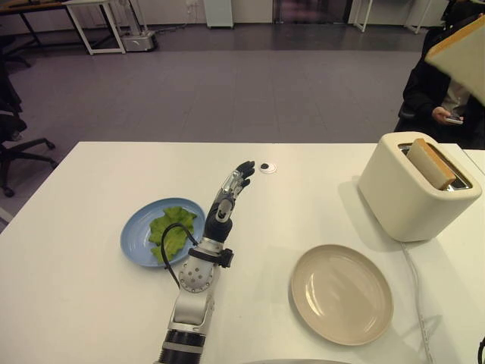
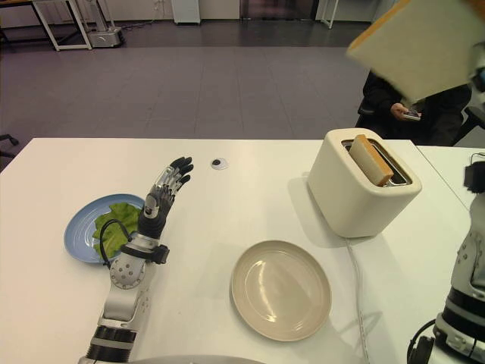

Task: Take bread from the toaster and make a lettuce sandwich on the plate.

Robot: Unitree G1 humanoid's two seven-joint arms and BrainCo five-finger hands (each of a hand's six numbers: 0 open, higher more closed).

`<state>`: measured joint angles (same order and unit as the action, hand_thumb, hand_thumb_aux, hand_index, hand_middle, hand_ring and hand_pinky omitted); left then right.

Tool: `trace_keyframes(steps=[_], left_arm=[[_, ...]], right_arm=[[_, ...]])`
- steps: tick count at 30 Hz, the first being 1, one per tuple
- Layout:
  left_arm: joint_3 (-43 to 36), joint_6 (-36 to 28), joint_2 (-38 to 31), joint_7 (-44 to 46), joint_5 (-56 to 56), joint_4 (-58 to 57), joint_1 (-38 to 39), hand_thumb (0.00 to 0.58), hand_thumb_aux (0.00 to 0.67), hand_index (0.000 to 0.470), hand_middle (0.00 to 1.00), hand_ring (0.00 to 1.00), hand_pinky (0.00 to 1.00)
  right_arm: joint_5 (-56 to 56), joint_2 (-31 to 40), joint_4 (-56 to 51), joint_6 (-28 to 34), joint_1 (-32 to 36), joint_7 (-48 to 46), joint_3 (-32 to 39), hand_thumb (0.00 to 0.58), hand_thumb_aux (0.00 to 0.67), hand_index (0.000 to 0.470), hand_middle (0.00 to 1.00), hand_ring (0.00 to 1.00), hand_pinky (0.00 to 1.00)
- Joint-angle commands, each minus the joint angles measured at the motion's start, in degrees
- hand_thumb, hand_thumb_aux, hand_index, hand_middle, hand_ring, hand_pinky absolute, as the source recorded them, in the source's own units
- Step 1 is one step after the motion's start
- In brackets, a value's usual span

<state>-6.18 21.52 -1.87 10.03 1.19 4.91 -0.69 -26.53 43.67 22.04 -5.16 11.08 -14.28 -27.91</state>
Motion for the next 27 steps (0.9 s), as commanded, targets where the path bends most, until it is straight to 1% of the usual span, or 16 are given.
trace_keyframes(steps=[1,3,4,6,9,16,21,25,27], left_arm=[[-0.2,-0.7,0.0,-0.1,-0.1,0.2,-0.1,0.0,0.0,0.0,0.07,0.07,0.07],[-0.3,-0.9,0.0,-0.1,-0.2,0.4,-0.1,0.0,0.0,0.0,0.07,0.07,0.07],[-0.3,-0.9,0.1,-0.2,-0.2,0.4,-0.1,0.0,0.0,0.0,0.07,0.07,0.07],[-0.3,-0.9,0.1,-0.3,-0.3,0.4,-0.1,0.0,0.0,0.0,0.07,0.07,0.07],[-0.4,-1.0,0.2,-0.3,-0.3,0.4,-0.2,0.0,0.0,0.0,0.07,0.07,0.07],[-0.3,-1.1,0.0,-0.3,-0.2,0.6,-0.1,0.0,0.0,0.0,0.07,0.07,0.07],[-0.2,-1.2,-0.1,-0.2,-0.1,1.0,0.1,0.0,0.0,0.0,0.07,0.07,0.07],[-0.2,-1.3,-0.3,-0.1,0.0,1.3,0.3,0.0,0.0,0.0,0.07,0.07,0.07],[-0.2,-1.3,-0.3,-0.1,0.0,1.4,0.5,0.0,0.0,0.0,0.07,0.07,0.07]], right_arm=[[-10.2,2.5,10.0,5.2,-16.2,-20.4,8.3,0.58,0.67,0.47,0.0,0.0,0.0],[-10.1,5.0,11.6,6.4,-26.2,-31.4,12.5,0.58,0.67,0.47,0.0,0.0,0.0],[-8.9,5.9,11.3,6.2,-30.1,-36.0,14.3,0.58,0.67,0.47,0.0,0.0,0.0],[-7.2,6.5,8.1,5.9,-33.8,-41.6,16.4,0.58,0.67,0.47,0.0,0.0,0.0],[-5.0,4.8,3.5,5.1,-33.5,-43.6,17.6,0.58,0.67,0.47,0.0,0.0,0.0],[3.0,2.3,-0.9,3.2,-31.9,-42.5,21.2,0.58,0.67,0.47,0.0,0.0,0.0],[4.4,1.6,-4.8,3.0,-29.5,-41.0,19.6,0.58,0.67,0.47,0.0,0.0,0.0],[1.4,1.6,-5.9,4.1,-28.1,-40.8,15.8,0.58,0.67,0.47,0.0,0.0,0.0],[0.3,1.5,-5.5,5.0,-27.9,-41.2,14.9,0.58,0.67,0.47,0.0,0.0,0.0]])
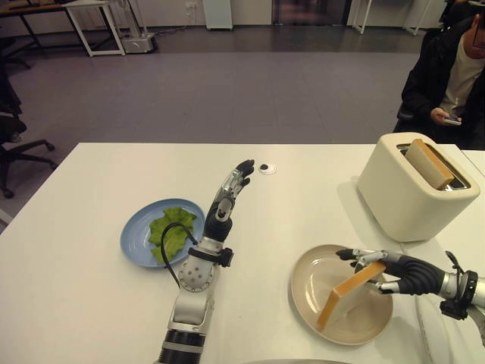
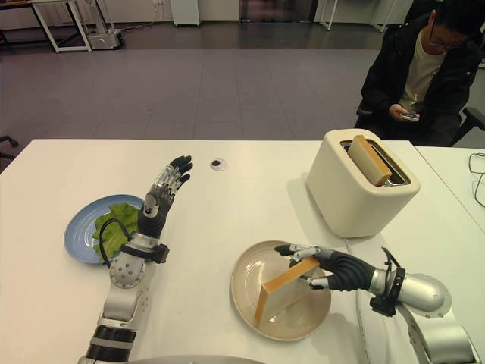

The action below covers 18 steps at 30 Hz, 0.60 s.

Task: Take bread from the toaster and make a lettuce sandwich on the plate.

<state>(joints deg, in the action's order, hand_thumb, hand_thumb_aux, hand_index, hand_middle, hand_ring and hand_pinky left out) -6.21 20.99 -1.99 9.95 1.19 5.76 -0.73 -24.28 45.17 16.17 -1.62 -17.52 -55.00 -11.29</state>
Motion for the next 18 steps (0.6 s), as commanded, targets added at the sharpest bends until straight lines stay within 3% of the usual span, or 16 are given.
trace_keyframes(steps=[1,13,14,15,18], left_arm=[[-0.2,-0.8,-0.2,0.0,0.0,0.6,0.5,0.0,0.0,0.0,0.07,0.07,0.07],[0.4,-1.1,-0.9,0.0,-0.2,1.9,0.5,0.0,0.0,0.0,0.07,0.07,0.07],[1.1,-1.0,-1.6,-0.1,-0.7,2.4,0.2,0.0,0.0,0.0,0.07,0.07,0.07],[2.2,-0.9,-3.0,-0.1,-1.4,3.4,-0.4,0.0,0.0,0.0,0.07,0.07,0.07],[8.5,0.3,-10.9,0.1,-5.5,4.0,-2.0,0.0,0.0,0.0,0.07,0.07,0.07]], right_arm=[[-2.4,-0.1,0.3,2.0,0.9,-0.7,-1.8,0.58,0.67,0.47,0.0,0.0,0.0],[9.8,-0.4,-8.2,0.4,1.4,1.1,5.8,0.58,0.67,0.47,0.0,0.0,0.0],[10.8,-0.9,-9.0,0.0,2.4,2.8,5.8,0.579,0.646,0.453,0.0,0.0,0.0],[11.2,-1.6,-9.2,0.1,3.5,4.4,5.5,0.0,0.0,0.0,0.0,0.0,0.0],[10.7,-4.2,-8.0,0.6,7.0,10.0,2.6,0.0,0.0,0.0,0.0,0.0,0.0]])
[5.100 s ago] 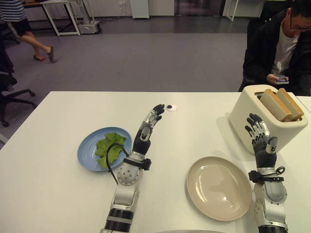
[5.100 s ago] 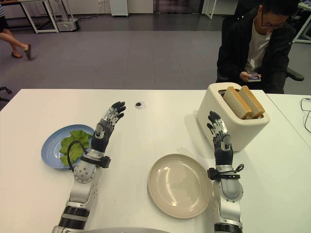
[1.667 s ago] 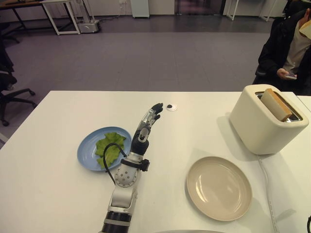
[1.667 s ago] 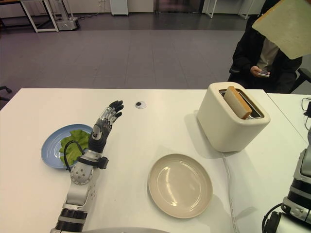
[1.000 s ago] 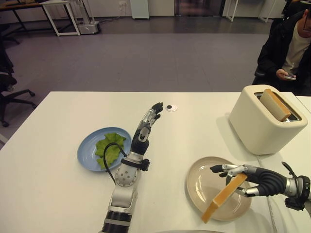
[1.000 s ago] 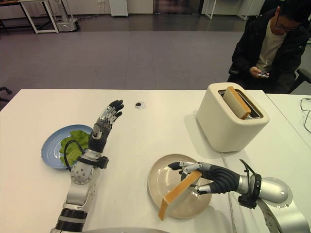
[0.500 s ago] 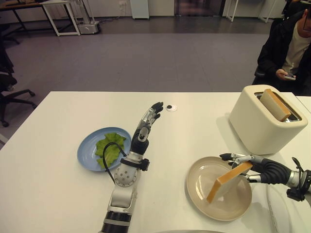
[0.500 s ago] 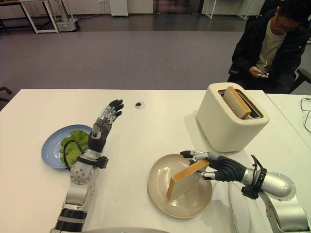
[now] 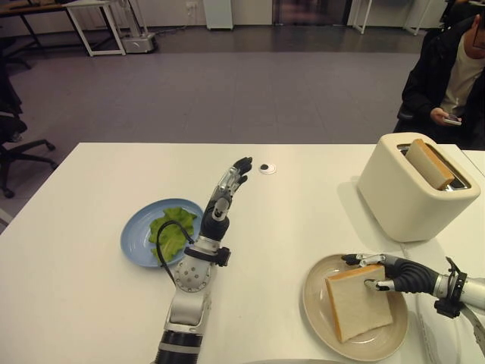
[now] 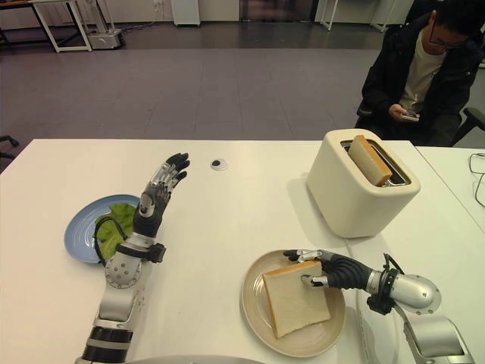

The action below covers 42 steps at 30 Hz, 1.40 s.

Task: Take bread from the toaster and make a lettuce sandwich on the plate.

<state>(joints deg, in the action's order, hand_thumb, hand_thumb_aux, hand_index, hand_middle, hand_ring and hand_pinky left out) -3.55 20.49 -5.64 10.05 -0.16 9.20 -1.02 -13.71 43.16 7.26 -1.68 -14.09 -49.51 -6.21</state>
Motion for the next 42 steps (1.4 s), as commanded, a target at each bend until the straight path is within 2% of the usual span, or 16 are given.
trace_keyframes(steps=[1,5,9,15,19,20,21,22,28,37,42], left_arm=[[8.3,1.4,-10.7,-0.5,-6.6,-0.9,-2.0,0.0,0.0,0.0,0.06,0.06,0.06],[14.0,3.1,-24.4,-4.9,-20.4,-11.0,-1.9,0.0,0.0,0.0,0.06,0.06,0.06],[8.3,1.1,-36.2,-10.6,-40.7,-20.9,-0.9,0.0,0.0,0.0,0.06,0.06,0.06],[0.4,-6.6,-40.9,-12.5,-53.3,-29.3,-2.9,0.0,0.0,0.0,0.07,0.07,0.07],[-3.6,-8.8,-41.0,-11.4,-55.1,-30.7,-4.9,0.0,0.0,0.0,0.08,0.08,0.08],[-4.5,-8.9,-40.8,-11.9,-55.3,-30.9,-5.3,0.075,0.045,0.031,0.08,0.08,0.08],[-5.4,-8.9,-40.7,-12.3,-55.4,-31.0,-5.5,0.447,0.349,0.245,0.08,0.08,0.08],[-5.8,-8.9,-40.7,-12.9,-55.3,-30.6,-5.6,0.58,0.67,0.47,0.08,0.08,0.08],[-4.6,-9.4,-41.7,-14.7,-54.2,-21.6,-4.8,0.58,0.67,0.47,0.09,0.09,0.09],[-3.7,-9.7,-42.4,-14.6,-53.4,-15.1,-4.6,0.58,0.67,0.47,0.09,0.09,0.09],[-5.2,-8.0,-38.0,-9.5,-47.7,-2.7,-6.2,0.58,0.67,0.47,0.09,0.09,0.09]], right_arm=[[-0.8,-2.9,2.2,0.9,4.5,6.1,-3.7,0.0,0.0,0.0,0.0,0.0,0.0],[-6.9,-5.2,10.0,2.7,6.7,10.0,-8.9,0.0,0.0,0.0,0.0,0.0,0.0],[-15.4,-6.8,17.3,8.2,11.0,16.6,-15.6,0.0,0.0,0.0,0.0,0.0,0.0],[-15.8,-10.0,17.3,11.1,14.8,23.5,-16.5,0.0,0.0,0.0,0.0,0.0,0.0],[-17.7,-11.3,19.0,12.3,14.3,23.6,-16.3,0.0,0.0,0.0,0.0,0.0,0.0],[-17.8,-11.5,19.2,12.5,14.3,23.6,-16.3,0.0,0.0,0.0,0.0,0.0,0.0],[-17.8,-11.6,19.3,12.7,14.4,23.7,-16.2,0.0,0.0,0.0,0.0,0.0,0.0],[-18.0,-11.8,19.3,12.8,14.5,23.7,-16.2,0.0,0.0,0.0,0.0,0.0,0.0],[-18.1,-12.4,19.3,13.5,15.2,24.2,-16.2,0.0,0.0,0.0,0.0,0.0,0.0],[-17.8,-13.0,19.1,13.7,15.4,24.4,-16.1,0.0,0.0,0.0,0.0,0.0,0.0],[-17.7,-12.8,18.4,13.8,16.1,24.6,-16.5,0.0,0.0,0.0,0.0,0.0,0.0]])
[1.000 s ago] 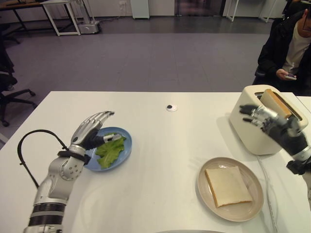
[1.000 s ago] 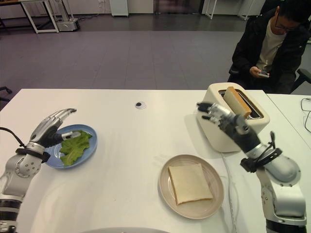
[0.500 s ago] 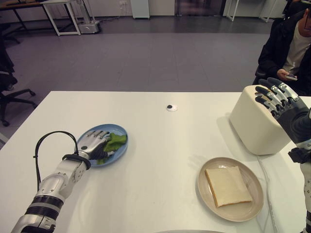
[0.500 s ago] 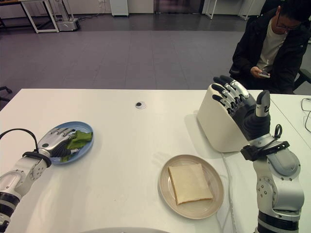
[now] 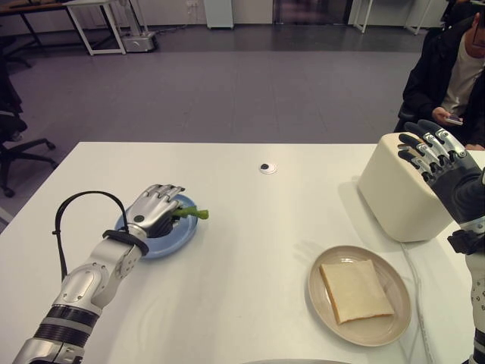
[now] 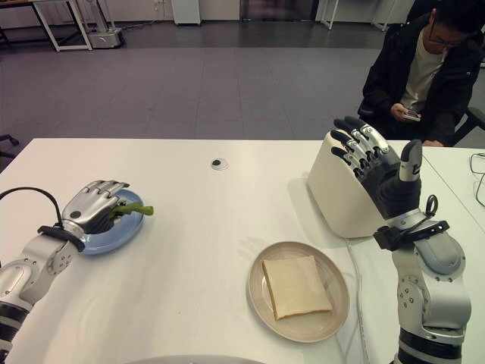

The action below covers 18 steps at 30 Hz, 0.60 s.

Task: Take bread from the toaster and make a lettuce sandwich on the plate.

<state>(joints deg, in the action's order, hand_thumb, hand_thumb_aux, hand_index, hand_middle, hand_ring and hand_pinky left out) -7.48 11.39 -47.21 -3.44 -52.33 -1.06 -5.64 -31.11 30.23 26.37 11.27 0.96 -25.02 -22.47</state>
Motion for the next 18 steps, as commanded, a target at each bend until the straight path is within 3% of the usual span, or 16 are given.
trace_keyframes(steps=[1,5,12,18], left_arm=[[-2.8,1.7,5.7,5.7,6.4,10.9,-2.9,0.58,0.67,0.47,0.09,0.09,0.09],[-13.4,3.8,17.1,12.3,8.6,18.3,-9.1,0.58,0.67,0.47,0.09,0.09,0.09],[-29.8,7.2,31.6,14.6,1.7,7.6,-15.7,0.58,0.67,0.47,0.08,0.08,0.08],[-37.3,8.5,35.7,13.0,-5.7,0.4,-17.9,0.58,0.67,0.47,0.09,0.09,0.09]], right_arm=[[-0.3,0.2,-1.2,0.8,1.4,0.3,-0.5,0.0,0.0,0.0,0.0,0.0,0.0],[4.9,1.0,-5.3,-1.2,3.4,2.8,-1.0,0.0,0.0,0.0,0.0,0.0,0.0],[43.3,8.7,-21.0,-12.0,6.7,21.6,4.8,0.0,0.0,0.0,0.0,0.0,0.0],[62.1,13.3,-37.5,-12.2,10.7,29.7,15.0,0.0,0.0,0.0,0.0,0.0,0.0]])
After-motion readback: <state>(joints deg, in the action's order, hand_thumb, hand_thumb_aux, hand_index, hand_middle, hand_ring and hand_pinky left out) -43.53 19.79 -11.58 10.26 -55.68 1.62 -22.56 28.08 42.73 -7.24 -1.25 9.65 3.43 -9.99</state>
